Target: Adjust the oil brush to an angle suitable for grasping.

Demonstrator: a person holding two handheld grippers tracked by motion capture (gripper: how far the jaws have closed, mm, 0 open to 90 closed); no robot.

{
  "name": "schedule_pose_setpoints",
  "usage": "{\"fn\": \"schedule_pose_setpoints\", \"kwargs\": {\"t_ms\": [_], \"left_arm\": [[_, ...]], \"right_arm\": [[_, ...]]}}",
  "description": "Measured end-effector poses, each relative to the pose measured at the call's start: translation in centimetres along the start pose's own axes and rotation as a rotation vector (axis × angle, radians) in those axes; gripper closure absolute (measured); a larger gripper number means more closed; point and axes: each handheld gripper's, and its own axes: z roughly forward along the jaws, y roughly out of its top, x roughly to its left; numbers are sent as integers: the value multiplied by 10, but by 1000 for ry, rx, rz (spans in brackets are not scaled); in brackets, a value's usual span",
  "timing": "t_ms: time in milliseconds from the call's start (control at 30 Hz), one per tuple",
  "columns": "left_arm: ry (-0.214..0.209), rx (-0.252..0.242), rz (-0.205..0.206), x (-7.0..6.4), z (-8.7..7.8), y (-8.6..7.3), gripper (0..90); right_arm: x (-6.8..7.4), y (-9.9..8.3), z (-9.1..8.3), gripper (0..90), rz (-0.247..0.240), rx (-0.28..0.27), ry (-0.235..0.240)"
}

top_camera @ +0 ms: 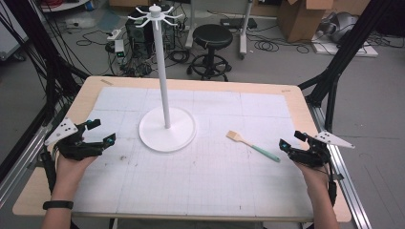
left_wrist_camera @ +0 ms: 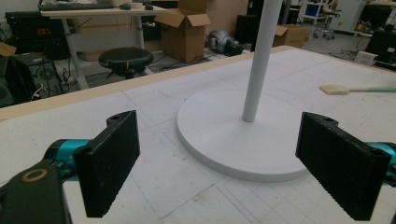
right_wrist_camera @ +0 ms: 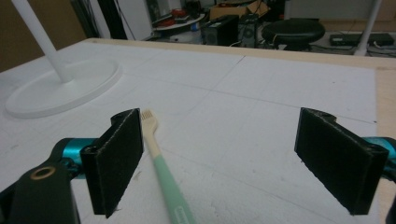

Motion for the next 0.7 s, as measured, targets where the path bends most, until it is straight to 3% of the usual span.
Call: {"fn": "schedule_pose_setpoints", "kwargs": {"t_ms": [700], "left_arm": [[-13,20,1,-1,3,-1,142]], "right_arm": [[6,2,51,153,-59,147,124]]}}
